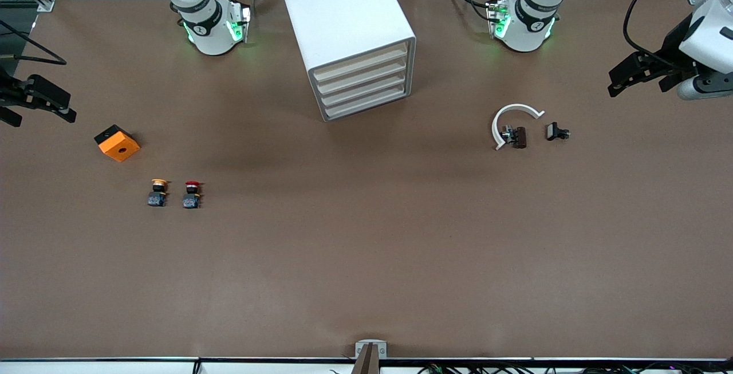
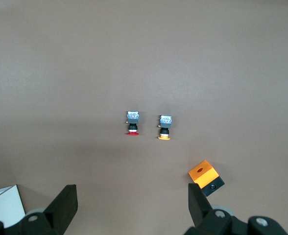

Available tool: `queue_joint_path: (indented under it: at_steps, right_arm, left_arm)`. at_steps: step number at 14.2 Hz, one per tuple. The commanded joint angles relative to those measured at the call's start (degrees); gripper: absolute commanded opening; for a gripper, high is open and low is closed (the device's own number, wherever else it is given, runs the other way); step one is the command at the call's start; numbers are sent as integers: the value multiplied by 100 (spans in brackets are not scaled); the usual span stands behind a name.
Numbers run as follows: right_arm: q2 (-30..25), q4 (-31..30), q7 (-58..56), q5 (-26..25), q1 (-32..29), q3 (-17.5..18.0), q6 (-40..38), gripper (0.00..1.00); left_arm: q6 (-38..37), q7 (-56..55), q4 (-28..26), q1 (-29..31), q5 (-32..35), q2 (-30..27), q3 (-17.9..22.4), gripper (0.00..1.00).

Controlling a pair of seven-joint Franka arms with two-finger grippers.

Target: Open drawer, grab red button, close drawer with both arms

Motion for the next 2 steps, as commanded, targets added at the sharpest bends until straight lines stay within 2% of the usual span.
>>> queue_joint_path:
  at_steps: [1,2]
  right_arm:
    - [66,159,-54,-55,-89,58,-97,100]
    - [66,159,-54,-55,-89,58,-97,100]
  left_arm:
    - [-87,71,131,-64,-55,82,62,100]
    - [-87,71,132,-73,-37,82,62,100]
